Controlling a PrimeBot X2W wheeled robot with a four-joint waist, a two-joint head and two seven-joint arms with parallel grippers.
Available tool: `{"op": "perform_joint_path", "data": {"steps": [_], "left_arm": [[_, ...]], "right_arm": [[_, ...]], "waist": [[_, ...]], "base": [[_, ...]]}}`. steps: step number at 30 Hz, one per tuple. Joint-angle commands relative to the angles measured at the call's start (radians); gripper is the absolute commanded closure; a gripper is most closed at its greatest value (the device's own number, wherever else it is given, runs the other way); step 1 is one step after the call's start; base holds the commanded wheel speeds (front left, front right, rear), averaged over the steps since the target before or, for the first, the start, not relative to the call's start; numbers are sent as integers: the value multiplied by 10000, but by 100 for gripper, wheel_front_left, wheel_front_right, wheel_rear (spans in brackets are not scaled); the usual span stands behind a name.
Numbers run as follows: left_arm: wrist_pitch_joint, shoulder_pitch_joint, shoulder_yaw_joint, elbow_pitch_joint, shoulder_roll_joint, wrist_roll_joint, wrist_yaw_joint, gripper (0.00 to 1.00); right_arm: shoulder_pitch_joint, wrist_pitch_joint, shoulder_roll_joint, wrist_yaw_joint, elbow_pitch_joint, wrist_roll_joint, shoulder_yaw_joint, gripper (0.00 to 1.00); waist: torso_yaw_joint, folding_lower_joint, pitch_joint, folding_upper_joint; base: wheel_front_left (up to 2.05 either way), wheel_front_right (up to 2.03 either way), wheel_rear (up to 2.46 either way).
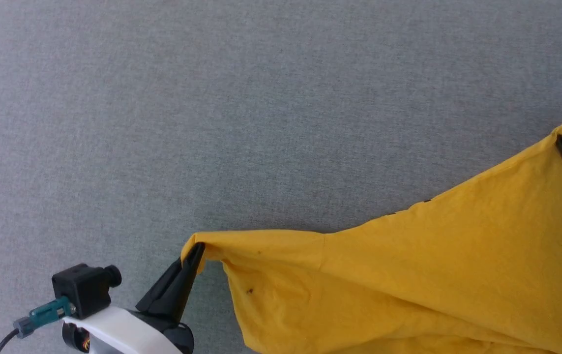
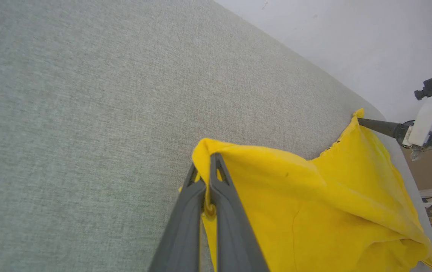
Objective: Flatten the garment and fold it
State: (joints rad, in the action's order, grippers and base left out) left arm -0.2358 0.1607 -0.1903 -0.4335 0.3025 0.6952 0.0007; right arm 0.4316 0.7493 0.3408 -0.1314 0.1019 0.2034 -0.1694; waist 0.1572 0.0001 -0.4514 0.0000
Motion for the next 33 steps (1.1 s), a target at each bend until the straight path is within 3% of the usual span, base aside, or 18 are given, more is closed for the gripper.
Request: {"op": "perform_joint_path", "data": {"steps": [1,4,5,6,10,14,23,33], "left_arm": [[63,-218,-4,31,-40,-7,-52,100],[102,-321,-47,87,-77,-4,-77,100],[112,-350,-59,105,-89,-2,-80,100],[122,-374,-64,120,-98,3,-81,100],[161,-378,-11,180,-86,10,-45,100],[295,-413,88,197,-92,15,-30,100],[926,-2146,592,1235,-608,338,45,100],[904,-5662,495,2757,307,-1784,430,100]], "right_arm": [[145,89,62,7,97,-62,61,0],[234,296,142,7,275,-16,116,0],[241,452,126,7,357,35,82,44],[246,665,81,7,423,101,25,100],[180,1626,-85,7,274,381,-111,100],[116,1489,-322,7,-169,405,-423,100],[28,-770,-1361,7,-1033,890,-906,100],[1076,-2512,-1842,7,-1425,905,-600,100]], "waist": [[245,-1,-268,0],[300,-1,-382,0],[308,-1,-399,0],[309,-1,-408,0],[220,-1,-274,0],[20,-1,156,0],[-619,-1,1924,0],[-1325,-1,3245,0]], "base": [[0,0,0],[0,0,0],[0,0,0],[0,0,0],[0,0,0],[0,0,0],[0,0,0],[0,0,0]]}}
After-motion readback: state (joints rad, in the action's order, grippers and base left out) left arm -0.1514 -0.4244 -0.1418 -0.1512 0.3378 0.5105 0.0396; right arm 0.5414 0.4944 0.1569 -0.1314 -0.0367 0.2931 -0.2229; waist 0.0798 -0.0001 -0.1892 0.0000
